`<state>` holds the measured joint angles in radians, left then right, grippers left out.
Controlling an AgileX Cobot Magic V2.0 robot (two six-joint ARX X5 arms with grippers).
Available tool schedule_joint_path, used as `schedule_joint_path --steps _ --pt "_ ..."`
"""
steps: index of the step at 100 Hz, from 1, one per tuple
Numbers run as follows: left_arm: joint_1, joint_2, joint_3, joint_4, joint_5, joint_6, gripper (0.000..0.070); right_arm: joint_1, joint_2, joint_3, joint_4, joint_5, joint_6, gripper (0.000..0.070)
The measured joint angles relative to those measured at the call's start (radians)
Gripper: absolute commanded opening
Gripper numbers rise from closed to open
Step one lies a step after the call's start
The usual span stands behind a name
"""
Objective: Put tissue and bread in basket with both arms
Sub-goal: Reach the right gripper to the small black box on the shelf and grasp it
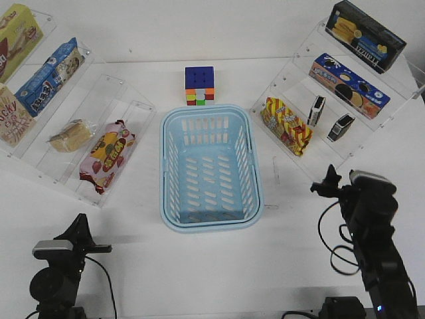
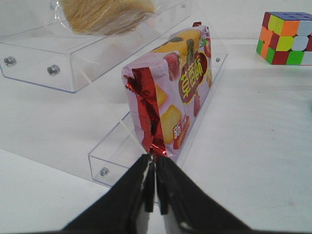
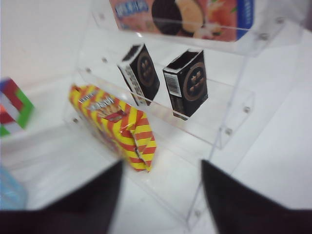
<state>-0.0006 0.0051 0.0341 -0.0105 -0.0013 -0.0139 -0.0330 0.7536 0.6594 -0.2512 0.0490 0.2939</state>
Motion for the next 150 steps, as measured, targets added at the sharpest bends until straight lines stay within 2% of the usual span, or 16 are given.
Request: schedule_joint_path --steps 14,35,65,76,80,87,109,118,127,135,150 --pt "0.0 0.0 0.0 0.0 0.0 0.0 0.0001 0.0 0.232 0.151 -0.004 0.014 -0.041 0.0524" --pt "0.0 0.0 0.0 0.0 0.0 0.0 0.0001 -0.001 0.518 0.36 -0.002 0.101 -0.101 0.0524" --pt "0.0 0.0 0.0 0.0 0.0 0.0 0.0001 -0.041 0.743 0.483 0.043 0.157 -0.139 0.0515" --pt "0.0 0.0 0.0 0.0 0.0 0.0 0.0001 -0.06 0.783 0.485 0.079 0.156 -0.137 0.0394" --pt "0.0 0.0 0.0 0.0 0.0 0.0 0.0001 -0.064 0.791 0.486 0.085 0.156 -0.136 0.0277" --pt "0.0 0.0 0.0 0.0 0.0 0.0 0.0001 -0.068 0.801 0.486 0.087 0.145 -0.134 0.0009" --pt "0.0 0.0 0.0 0.0 0.0 0.0 0.0001 -0.074 0.779 0.486 0.098 0.121 -0.141 0.0001" --pt "0.0 0.0 0.0 0.0 0.0 0.0 0.0001 -0.073 0.702 0.486 0.079 0.067 -0.142 0.0001" --pt "0.0 0.0 0.0 0.0 0.0 0.0 0.0001 -0.063 0.592 0.486 0.073 -0.027 -0.135 0.0001" --pt "0.0 0.0 0.0 0.0 0.0 0.0 0.0001 -0.03 0.507 0.491 0.065 -0.144 -0.118 0.0001" --pt "0.0 0.0 0.0 0.0 0.0 0.0 0.0001 0.1 0.447 0.496 0.066 -0.41 -0.102 0.0001"
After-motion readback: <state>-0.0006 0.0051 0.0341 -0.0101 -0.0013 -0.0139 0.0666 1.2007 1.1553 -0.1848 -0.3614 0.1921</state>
